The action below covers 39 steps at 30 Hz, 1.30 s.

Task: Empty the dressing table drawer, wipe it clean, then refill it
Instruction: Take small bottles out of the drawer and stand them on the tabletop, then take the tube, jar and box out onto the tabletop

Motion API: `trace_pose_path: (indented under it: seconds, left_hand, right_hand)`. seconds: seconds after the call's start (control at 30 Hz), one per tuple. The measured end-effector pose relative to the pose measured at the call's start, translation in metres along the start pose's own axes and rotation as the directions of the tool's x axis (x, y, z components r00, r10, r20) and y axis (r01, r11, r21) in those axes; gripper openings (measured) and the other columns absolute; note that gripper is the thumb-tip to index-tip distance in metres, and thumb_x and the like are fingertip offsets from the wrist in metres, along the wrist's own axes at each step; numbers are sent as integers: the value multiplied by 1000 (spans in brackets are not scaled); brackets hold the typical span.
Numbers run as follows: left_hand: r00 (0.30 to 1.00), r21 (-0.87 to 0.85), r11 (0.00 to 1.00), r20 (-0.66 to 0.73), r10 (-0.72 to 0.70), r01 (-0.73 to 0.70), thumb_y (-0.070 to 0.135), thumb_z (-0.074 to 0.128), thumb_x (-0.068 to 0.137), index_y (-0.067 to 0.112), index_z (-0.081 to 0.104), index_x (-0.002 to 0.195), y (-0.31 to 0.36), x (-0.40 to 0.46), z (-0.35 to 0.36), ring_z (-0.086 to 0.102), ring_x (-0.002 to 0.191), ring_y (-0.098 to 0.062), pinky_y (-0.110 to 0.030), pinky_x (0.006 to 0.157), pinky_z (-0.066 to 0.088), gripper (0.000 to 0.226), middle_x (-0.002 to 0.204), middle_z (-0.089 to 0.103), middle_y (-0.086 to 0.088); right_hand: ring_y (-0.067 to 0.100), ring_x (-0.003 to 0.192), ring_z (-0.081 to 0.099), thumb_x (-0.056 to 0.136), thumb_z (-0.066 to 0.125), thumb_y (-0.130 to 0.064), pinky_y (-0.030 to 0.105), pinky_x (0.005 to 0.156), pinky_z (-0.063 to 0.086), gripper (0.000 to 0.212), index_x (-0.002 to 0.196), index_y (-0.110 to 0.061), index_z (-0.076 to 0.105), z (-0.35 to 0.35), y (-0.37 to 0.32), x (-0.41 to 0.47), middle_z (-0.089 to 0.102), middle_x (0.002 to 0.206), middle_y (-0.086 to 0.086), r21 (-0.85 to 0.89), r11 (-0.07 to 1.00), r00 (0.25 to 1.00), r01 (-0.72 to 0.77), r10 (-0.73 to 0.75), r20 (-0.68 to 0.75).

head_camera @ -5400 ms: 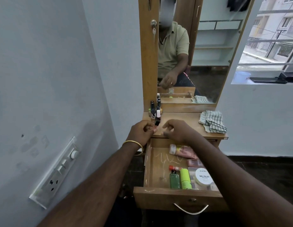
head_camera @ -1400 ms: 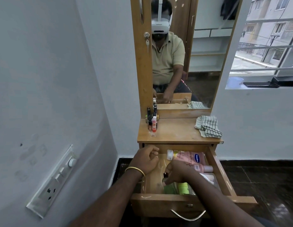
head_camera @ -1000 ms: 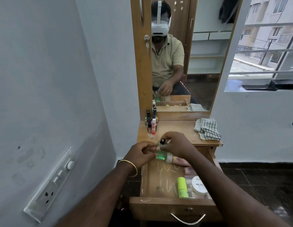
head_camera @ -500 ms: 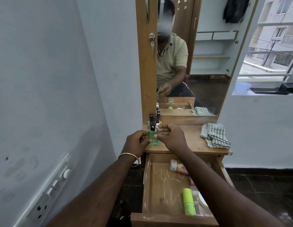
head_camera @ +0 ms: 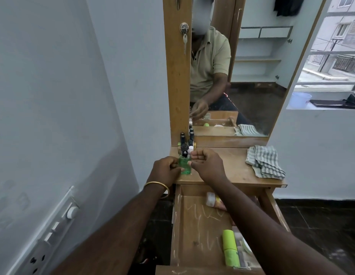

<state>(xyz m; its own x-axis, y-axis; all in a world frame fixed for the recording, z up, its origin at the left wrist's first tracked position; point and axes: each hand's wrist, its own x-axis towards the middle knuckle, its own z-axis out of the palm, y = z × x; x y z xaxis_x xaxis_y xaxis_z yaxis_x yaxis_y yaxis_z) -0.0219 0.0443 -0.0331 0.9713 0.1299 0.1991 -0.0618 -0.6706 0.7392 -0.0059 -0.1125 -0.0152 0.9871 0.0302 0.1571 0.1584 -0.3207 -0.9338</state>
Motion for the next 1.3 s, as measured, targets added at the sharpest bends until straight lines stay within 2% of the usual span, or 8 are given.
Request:
trace_pose_path:
  seconds: [0.17,0.33,0.5,0.6,0.67,0.77,1.03,1.3]
  left_hand:
    - [1000,25,1000,16,-16,16,21,76,82,6,70,113,1,0,1,61,85,-18,-24,74,47,35,99,72,-10]
    - [997,33,997,24,-67,66,23,81,77,7,62,129,5,-9,-5,64,106,-22,-36,97,52,58,120,68,-10]
    - [991,-30,991,-11,-132,131,30,88,69,7,57,133,15,-36,-10,62,110,-25,-40,97,52,74,126,65,-11]
    - [989,-33,989,-26,-145,144,36,87,69,11,55,133,24,-60,-7,60,112,-25,-42,97,52,76,126,63,-7]
    - [991,-47,990,-22,-135,134,36,86,70,14,56,129,29,-76,-2,61,108,-23,-40,94,53,70,121,63,-4]
    - [993,-22,992,9,-122,122,38,84,71,18,57,124,36,-96,6,61,103,-20,-37,89,53,63,113,63,2]
    - [980,59,991,150,-127,119,36,82,73,20,59,124,49,-130,26,61,104,-16,-36,93,53,58,115,65,2]
    - [980,91,992,172,-98,83,33,82,74,22,62,117,55,-140,31,62,98,-13,-36,90,55,49,106,65,5]
  right_hand:
    - [6,84,67,79,78,-1,8,69,52,28,103,-12,68,0,0,1,69,91,-4,3,1000,1000,-15,15,2]
    - [2,77,64,77,79,0,5,62,49,29,99,-15,66,-12,-3,-10,68,90,-3,6,1000,1000,-29,29,0]
    - [3,81,60,71,86,-8,7,66,45,33,98,-15,70,-41,7,-29,66,93,-5,-238,971,999,12,-1,45]
    - [6,79,60,71,85,-9,6,63,44,28,96,-11,71,-64,21,-43,69,93,-1,-438,899,981,4,81,175]
    - [12,85,63,74,83,-11,19,73,49,27,98,-12,71,-75,29,-55,71,101,3,-556,831,954,-16,180,241]
    - [20,100,62,80,78,-27,26,80,47,36,111,-14,68,-78,40,-77,68,113,3,-792,603,881,93,321,347]
    - [32,130,46,83,67,-56,53,109,36,59,128,-19,60,-70,62,-117,55,137,9,-892,380,811,245,423,403]
    - [28,129,49,79,77,-44,48,105,42,68,137,-28,47,-76,56,-125,55,139,5,-817,554,835,162,365,412]
